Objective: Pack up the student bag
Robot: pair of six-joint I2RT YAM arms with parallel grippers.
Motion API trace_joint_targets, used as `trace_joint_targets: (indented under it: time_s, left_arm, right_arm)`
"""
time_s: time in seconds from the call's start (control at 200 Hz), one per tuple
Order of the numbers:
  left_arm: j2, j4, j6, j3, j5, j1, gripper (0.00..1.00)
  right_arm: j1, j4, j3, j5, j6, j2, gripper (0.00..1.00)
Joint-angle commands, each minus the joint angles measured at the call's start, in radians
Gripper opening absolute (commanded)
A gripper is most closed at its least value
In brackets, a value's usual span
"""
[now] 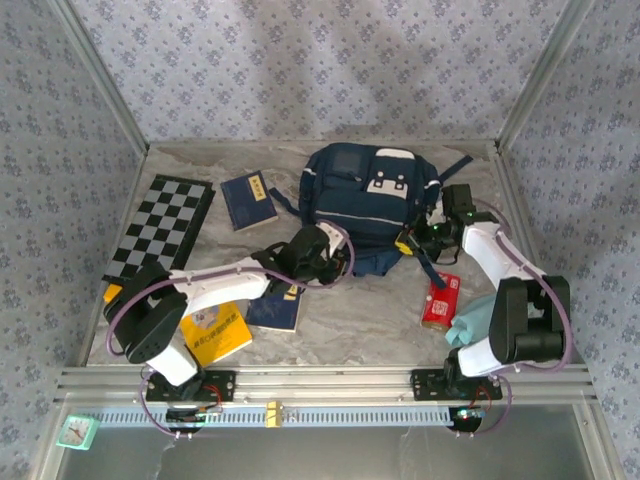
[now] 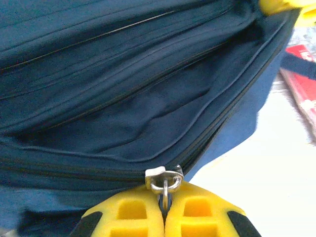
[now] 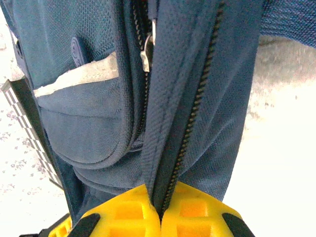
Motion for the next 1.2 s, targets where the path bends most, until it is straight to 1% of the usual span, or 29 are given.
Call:
trace_joint_targets:
  time_s: [0.0,0.105,0.13,0.25,0.27,0.4,0.465,0.48,0.535,0.59,0.665,0.715,0.775,0.915,1.034,1.194]
  left_arm:
    - [-0.04,-0.08,0.004,-0.024,-0.035,0.056,0.0]
    - [-0.032,-0.081,-0.002,-0.016,-0.02,0.077,0.0]
    - [-0.031,-0.081,-0.005,-0.011,-0.017,0.077,0.0]
    - [-0.028,-0.055,-0.032,0.012,0.025,0.077,0.0]
    - [-0.026,-0.046,-0.038,0.014,0.034,0.075,0.0]
    - [0.0,-0.003,-0.055,0.04,0.05,0.056,0.0]
    - [0.018,-0.011,-0.055,0.07,0.052,0.044,0.0]
    - [0.024,-0.014,-0.056,0.078,0.053,0.041,0.0]
    - [0.039,-0.025,-0.054,0.103,0.055,0.032,0.0]
    - [0.05,-0.029,-0.047,0.121,0.057,0.019,0.0]
    - [0.063,-0.029,-0.037,0.141,0.056,0.005,0.0]
    - [0.071,-0.029,-0.035,0.152,0.055,0.001,0.0]
    - [0.082,-0.032,-0.041,0.167,0.056,0.0,0.0]
    - [0.099,-0.015,-0.043,0.183,0.061,-0.015,0.0]
    - [0.113,-0.025,-0.046,0.204,0.069,-0.028,0.0]
    - [0.119,-0.026,-0.038,0.217,0.069,-0.042,0.0]
  right_arm:
    - [-0.068,-0.013,0.117,0.068,-0.134,0.057,0.0]
    - [-0.089,-0.057,0.19,0.097,-0.163,0.11,0.0]
    - [-0.092,-0.06,0.231,0.104,-0.163,0.119,0.0]
    - [-0.089,-0.072,0.27,0.103,-0.155,0.134,0.0]
    - [-0.084,-0.071,0.266,0.097,-0.153,0.131,0.02]
    - [-0.045,-0.077,0.223,0.065,-0.141,0.083,0.25]
    - [-0.026,-0.11,0.207,0.085,-0.12,0.038,0.35]
    - [-0.024,-0.121,0.175,0.09,-0.114,0.03,0.37]
    - [-0.015,-0.164,0.154,0.098,-0.101,-0.005,0.47]
    - [-0.002,-0.189,0.126,0.099,-0.083,-0.045,0.54]
    - [0.036,-0.144,0.059,0.079,0.018,-0.111,0.61]
    - [0.081,-0.093,0.002,0.074,0.101,-0.148,0.65]
    - [0.126,-0.037,-0.053,0.072,0.196,-0.173,0.67]
    - [0.206,0.191,-0.162,0.086,0.418,-0.181,0.68]
    - [0.248,0.211,-0.13,0.138,0.48,-0.145,0.68]
    - [0.273,0.262,-0.139,0.213,0.556,-0.157,0.69]
